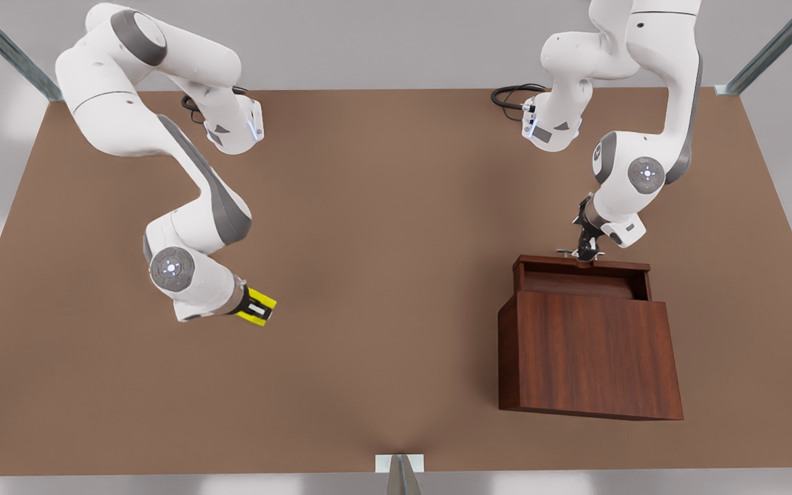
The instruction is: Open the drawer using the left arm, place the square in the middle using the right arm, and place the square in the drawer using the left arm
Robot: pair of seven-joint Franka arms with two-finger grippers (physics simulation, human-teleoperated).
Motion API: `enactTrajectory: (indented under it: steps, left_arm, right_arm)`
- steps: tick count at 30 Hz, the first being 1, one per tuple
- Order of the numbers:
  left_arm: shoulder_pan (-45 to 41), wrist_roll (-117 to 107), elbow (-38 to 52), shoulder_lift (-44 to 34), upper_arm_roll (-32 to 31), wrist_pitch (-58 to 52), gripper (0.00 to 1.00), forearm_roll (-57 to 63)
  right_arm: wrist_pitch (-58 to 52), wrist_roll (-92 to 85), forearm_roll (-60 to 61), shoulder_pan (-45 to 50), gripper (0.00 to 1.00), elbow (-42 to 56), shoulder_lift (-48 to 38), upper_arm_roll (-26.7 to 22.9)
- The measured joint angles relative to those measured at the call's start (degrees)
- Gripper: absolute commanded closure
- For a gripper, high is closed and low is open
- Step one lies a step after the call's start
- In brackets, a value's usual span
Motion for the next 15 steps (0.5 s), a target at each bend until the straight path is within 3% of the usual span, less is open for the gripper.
enactTrajectory:
  steps: [6,13,15]
  left_arm:
    - [-0.1,0.0,-0.9,-0.2,0.1,-0.6,0.0,0.0]
    - [0.0,0.1,-1.5,-1.4,0.1,-2.1,0.0,0.0]
    - [0.0,0.1,-1.1,-1.3,0.1,-1.4,0.0,0.0]
  right_arm:
    - [-2.7,0.9,0.5,13.5,0.55,9.0,3.3,-0.2]
    - [-9.8,17.8,0.6,32.5,0.55,27.5,13.3,-2.0]
    - [-9.7,19.2,0.6,38.3,0.55,29.6,15.8,-5.8]
